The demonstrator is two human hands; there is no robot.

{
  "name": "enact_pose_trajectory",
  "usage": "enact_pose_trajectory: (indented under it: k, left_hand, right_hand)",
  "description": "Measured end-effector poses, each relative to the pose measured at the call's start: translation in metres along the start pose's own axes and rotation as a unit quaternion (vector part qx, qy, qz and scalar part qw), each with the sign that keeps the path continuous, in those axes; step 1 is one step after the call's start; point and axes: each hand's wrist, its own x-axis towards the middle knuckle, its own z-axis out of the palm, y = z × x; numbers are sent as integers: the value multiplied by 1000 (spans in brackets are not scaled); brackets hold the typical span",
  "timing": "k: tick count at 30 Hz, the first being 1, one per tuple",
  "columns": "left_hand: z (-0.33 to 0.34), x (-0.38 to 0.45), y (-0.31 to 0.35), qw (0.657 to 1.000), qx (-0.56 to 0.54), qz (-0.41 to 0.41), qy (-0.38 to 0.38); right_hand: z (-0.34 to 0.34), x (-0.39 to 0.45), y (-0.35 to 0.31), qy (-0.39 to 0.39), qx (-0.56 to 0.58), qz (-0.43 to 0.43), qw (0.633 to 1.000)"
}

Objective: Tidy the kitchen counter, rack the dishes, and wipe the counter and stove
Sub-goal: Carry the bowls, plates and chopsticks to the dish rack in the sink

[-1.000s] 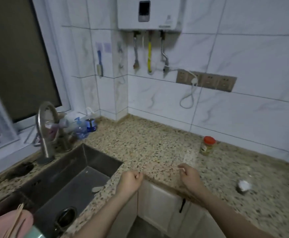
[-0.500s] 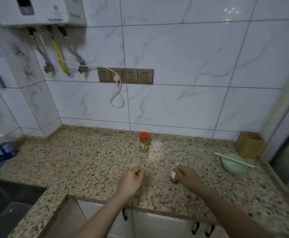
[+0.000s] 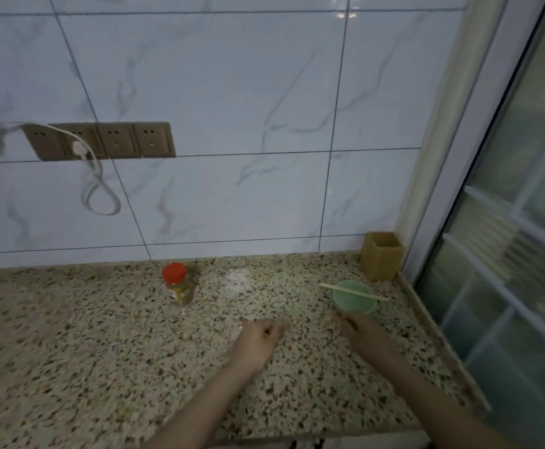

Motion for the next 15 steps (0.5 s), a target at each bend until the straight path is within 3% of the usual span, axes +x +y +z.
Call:
enact_pose_trajectory:
  k: [8, 15]
  left_hand:
    - [43, 59, 4, 999, -40, 10, -25]
    - [79, 107, 12, 995, -90, -28, -32]
  right_hand:
    - [-14, 58, 30, 48, -80, 34, 995]
    - [-21, 116, 48, -34, -157, 35, 986]
